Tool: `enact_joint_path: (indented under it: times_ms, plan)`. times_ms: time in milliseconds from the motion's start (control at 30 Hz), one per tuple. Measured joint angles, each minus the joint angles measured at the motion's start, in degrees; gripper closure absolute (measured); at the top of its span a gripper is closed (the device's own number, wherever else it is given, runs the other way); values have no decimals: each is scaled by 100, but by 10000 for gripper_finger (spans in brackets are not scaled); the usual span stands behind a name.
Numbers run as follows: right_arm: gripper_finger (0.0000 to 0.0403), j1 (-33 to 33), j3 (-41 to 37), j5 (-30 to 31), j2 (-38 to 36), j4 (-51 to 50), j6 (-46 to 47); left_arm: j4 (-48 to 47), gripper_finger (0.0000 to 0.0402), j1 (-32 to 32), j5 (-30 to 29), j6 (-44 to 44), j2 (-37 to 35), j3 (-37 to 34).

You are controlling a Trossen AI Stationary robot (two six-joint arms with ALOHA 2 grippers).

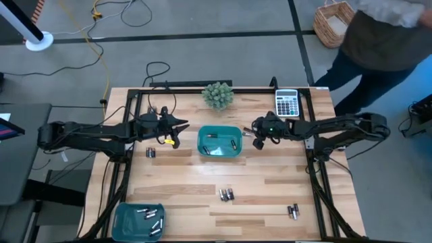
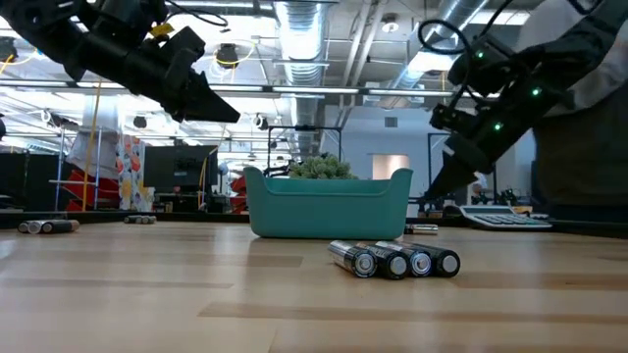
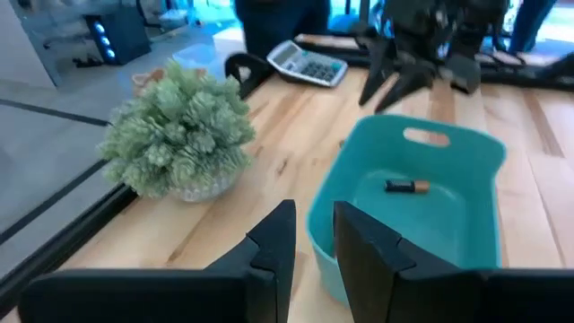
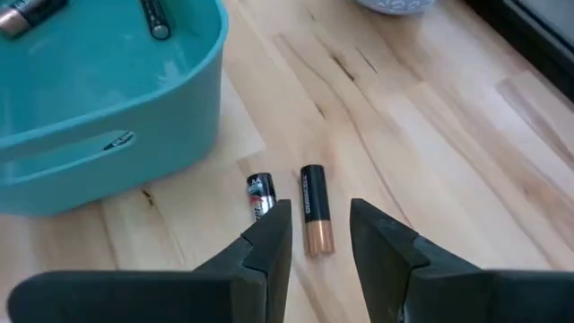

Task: Sort batteries
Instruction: Put the black battery into the green bin

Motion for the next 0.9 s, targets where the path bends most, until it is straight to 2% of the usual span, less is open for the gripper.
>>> enact_joint_path:
  times_ms: [400, 700, 900]
  plan:
    - [273, -351, 0, -317, 975, 940, -197, -1, 330, 82, 5, -7, 0, -67]
    - [274, -488, 0, -459, 1508, 1157, -282, -2, 330, 82, 9, -9, 0, -66]
    - [294, -566, 2, -470, 1728, 1475, -283, -3, 330, 82, 9, -31, 0, -66]
